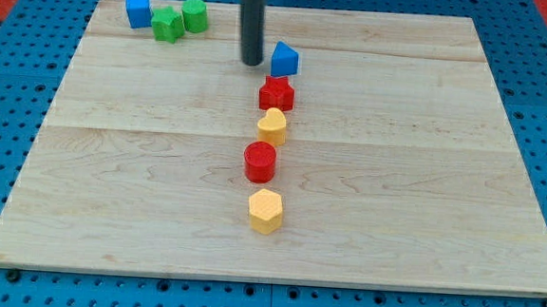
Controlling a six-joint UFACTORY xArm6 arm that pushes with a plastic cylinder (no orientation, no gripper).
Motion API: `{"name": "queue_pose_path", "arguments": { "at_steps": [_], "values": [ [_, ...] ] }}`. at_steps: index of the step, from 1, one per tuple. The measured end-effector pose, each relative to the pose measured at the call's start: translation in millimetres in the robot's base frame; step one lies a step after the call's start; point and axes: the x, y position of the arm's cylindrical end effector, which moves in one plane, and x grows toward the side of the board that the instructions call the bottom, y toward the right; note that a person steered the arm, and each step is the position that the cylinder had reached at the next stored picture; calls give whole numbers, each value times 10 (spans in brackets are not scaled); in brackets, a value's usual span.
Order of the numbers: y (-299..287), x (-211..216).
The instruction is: Move the blue triangle closer to the red triangle
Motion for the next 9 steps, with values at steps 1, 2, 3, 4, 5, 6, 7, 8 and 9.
{"name": "queue_pose_path", "arguments": {
  "at_steps": [1,2,3,4,5,6,7,8,9],
  "values": [
    [-1328,96],
    [-2368,-294],
    [-2300,-427],
    [-2382,-714],
    [-1989,-882],
    [-1317,-878],
    [-912,-639],
    [-1172,-570],
    [-920,-460]
  ]
}}
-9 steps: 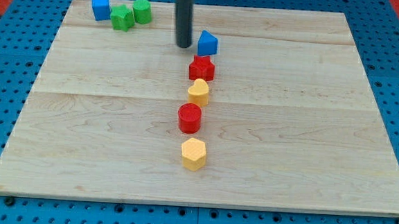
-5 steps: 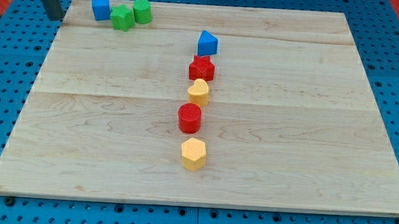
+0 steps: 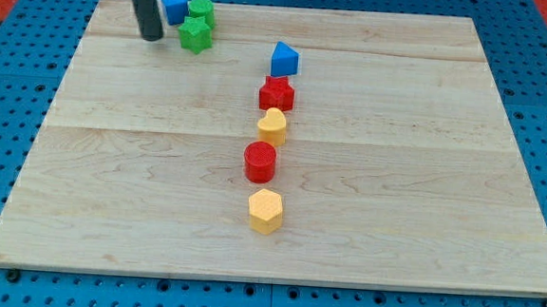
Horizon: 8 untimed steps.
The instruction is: Move the blue triangle closer to the red triangle
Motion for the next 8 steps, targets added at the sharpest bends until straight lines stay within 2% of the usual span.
{"name": "queue_pose_path", "arguments": {
  "at_steps": [2,3,4,5,6,7,8],
  "values": [
    [1360,-196],
    [1647,-179],
    [1749,16],
    [1310,264],
    [1137,403],
    [1401,174],
    [1414,293]
  ]
}}
